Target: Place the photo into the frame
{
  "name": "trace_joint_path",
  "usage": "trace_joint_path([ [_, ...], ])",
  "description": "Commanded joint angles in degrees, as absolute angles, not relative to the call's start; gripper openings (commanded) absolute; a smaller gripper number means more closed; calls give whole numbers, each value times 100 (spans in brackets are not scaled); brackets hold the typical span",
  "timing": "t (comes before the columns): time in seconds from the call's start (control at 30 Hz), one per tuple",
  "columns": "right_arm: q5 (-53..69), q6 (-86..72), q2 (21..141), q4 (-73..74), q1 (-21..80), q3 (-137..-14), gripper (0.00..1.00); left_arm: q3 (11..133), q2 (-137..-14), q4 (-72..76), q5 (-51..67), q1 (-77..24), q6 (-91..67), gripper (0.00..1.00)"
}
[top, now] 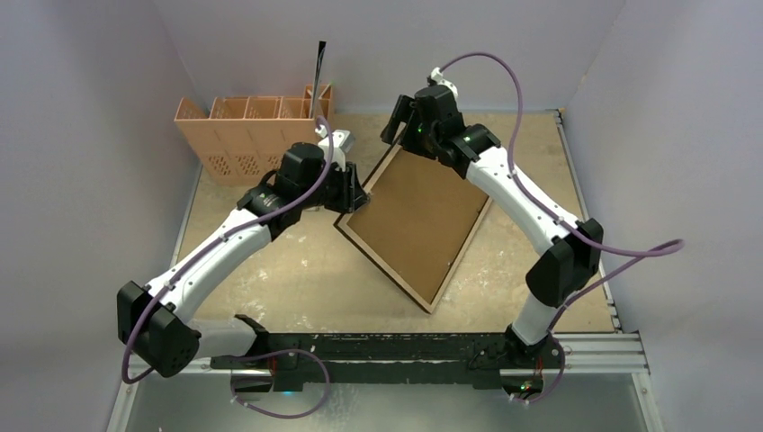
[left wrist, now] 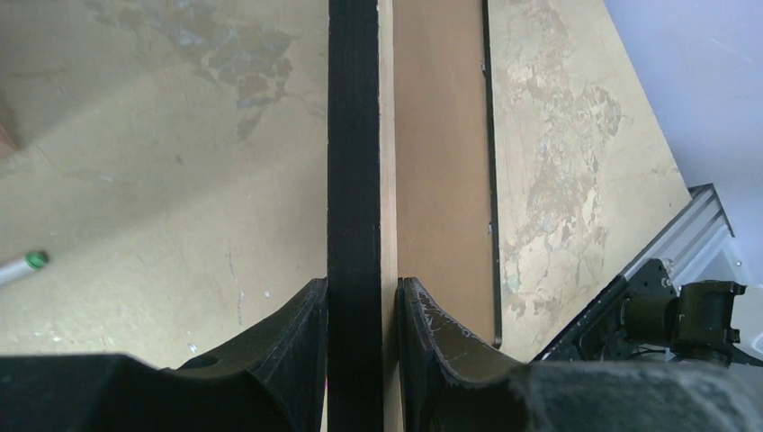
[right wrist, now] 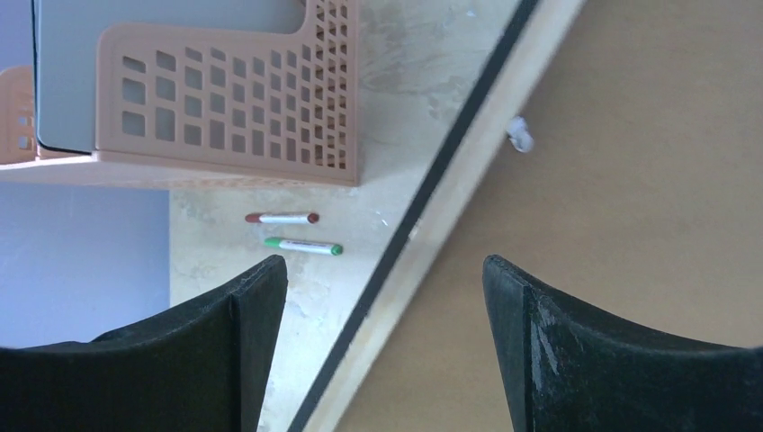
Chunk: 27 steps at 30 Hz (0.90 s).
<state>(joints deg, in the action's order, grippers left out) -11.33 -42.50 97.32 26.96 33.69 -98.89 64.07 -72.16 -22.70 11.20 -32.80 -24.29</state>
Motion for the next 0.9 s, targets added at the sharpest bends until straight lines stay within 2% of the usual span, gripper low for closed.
trace_joint_path([
  [0.0, -702, -4121, 10054, 2777, 3384, -10460, 82, 7167, -7227, -2225, 921, -3233, -1868, 0],
  [0.27, -580, -4114, 10022, 2978, 3384, -10633, 82, 7779, -7247, -2353, 732, -3234, -1485, 0],
  [0.87, -19, -4441, 9954, 4036, 3384, -10910, 81, 8134, -6930, -2472, 2140, -3334, -109, 0],
])
